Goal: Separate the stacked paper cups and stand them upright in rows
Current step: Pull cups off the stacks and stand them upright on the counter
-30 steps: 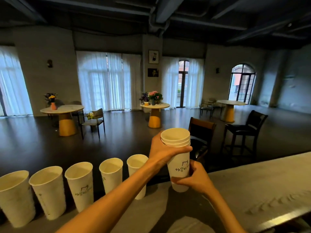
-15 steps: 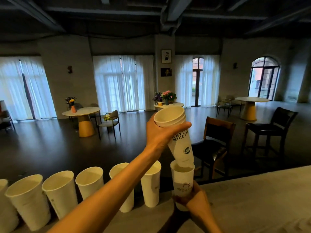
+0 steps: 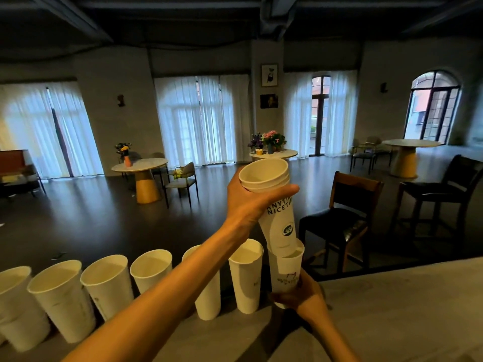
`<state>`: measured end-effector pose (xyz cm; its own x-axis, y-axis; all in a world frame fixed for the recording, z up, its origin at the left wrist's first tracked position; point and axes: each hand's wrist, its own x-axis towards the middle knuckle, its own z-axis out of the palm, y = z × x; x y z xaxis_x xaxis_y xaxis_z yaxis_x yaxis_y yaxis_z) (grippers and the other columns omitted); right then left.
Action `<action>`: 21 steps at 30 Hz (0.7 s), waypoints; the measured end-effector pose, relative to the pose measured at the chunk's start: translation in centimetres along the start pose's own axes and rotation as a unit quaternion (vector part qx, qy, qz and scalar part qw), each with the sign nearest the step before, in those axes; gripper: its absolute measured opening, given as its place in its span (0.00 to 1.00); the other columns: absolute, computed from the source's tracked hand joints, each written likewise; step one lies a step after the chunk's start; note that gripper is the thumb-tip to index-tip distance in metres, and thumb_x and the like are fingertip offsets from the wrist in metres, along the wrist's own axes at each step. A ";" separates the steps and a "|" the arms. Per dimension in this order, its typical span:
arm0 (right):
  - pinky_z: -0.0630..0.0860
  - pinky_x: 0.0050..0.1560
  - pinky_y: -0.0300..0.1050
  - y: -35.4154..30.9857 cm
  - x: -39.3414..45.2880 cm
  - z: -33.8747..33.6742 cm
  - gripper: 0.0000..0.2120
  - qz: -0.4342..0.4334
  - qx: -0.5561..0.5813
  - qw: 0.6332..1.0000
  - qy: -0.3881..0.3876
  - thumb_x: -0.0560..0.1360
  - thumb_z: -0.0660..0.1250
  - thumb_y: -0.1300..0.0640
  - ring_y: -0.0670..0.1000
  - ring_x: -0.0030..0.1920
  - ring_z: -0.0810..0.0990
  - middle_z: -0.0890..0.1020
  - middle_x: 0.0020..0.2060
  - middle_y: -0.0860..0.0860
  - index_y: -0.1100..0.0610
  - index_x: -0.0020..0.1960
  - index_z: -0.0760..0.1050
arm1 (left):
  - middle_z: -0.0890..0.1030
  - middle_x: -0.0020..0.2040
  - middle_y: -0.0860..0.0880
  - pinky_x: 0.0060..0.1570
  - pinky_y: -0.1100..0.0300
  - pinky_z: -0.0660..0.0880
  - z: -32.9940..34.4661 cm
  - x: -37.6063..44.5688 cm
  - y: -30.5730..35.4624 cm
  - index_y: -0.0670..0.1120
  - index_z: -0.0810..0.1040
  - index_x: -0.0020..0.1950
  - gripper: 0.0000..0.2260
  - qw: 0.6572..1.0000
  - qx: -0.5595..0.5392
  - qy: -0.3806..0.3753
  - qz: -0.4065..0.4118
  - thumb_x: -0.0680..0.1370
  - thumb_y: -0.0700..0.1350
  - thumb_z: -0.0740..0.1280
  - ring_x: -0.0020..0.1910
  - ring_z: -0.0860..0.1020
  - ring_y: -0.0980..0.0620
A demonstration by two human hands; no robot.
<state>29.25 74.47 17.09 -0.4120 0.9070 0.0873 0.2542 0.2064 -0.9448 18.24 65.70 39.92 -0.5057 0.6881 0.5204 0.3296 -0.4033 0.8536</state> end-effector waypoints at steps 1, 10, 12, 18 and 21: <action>0.76 0.62 0.56 0.2 -0.5 -0.5 0.43 -0.001 0.004 1.000 -0.014 0.53 0.86 0.50 0.50 0.60 0.79 0.80 0.57 0.47 0.47 0.64 0.71 | 0.82 0.54 0.56 0.41 0.73 0.76 0.2 -0.2 0.0 0.56 0.73 0.59 0.30 1.000 -0.003 -0.001 -0.004 0.62 0.49 0.83 0.52 0.80 0.61; 0.78 0.55 0.45 -3.4 -3.9 -9.7 0.46 -0.068 -0.021 0.997 -0.025 0.54 0.85 0.48 0.45 0.58 0.78 0.78 0.56 0.41 0.38 0.66 0.66 | 0.84 0.52 0.53 0.45 0.63 0.81 5.1 -1.7 0.7 0.53 0.77 0.58 0.29 0.995 -0.084 -0.007 -0.045 0.61 0.47 0.85 0.50 0.83 0.57; 0.74 0.55 0.39 -5.3 -4.7 -12.0 0.42 -0.093 -0.019 0.995 -0.018 0.59 0.84 0.51 0.40 0.58 0.77 0.78 0.56 0.38 0.40 0.66 0.66 | 0.84 0.51 0.54 0.48 0.60 0.82 6.8 -2.7 0.9 0.54 0.76 0.55 0.28 0.993 -0.095 -0.037 -0.052 0.60 0.48 0.85 0.50 0.83 0.58; 0.80 0.57 0.51 -8.2 -5.3 -15.5 0.40 -0.120 -0.016 0.991 0.056 0.52 0.85 0.45 0.46 0.57 0.81 0.83 0.56 0.44 0.44 0.62 0.75 | 0.84 0.55 0.52 0.55 0.53 0.82 10.9 -5.1 -0.7 0.49 0.76 0.62 0.41 0.990 -0.062 -0.110 -0.059 0.52 0.61 0.82 0.54 0.82 0.56; 0.79 0.51 0.40 -7.7 -4.9 -15.4 0.37 -0.111 -0.056 0.987 0.099 0.53 0.85 0.49 0.45 0.54 0.80 0.82 0.54 0.44 0.46 0.60 0.75 | 0.84 0.55 0.53 0.56 0.53 0.81 11.3 -5.1 -1.5 0.50 0.77 0.61 0.40 0.991 -0.041 -0.110 -0.056 0.52 0.59 0.83 0.54 0.82 0.56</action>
<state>42.77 74.12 28.76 -0.2915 0.8866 0.3591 0.2762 0.4374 -0.8558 29.34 69.59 35.67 -0.3460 0.8432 0.4115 0.2105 -0.3576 0.9098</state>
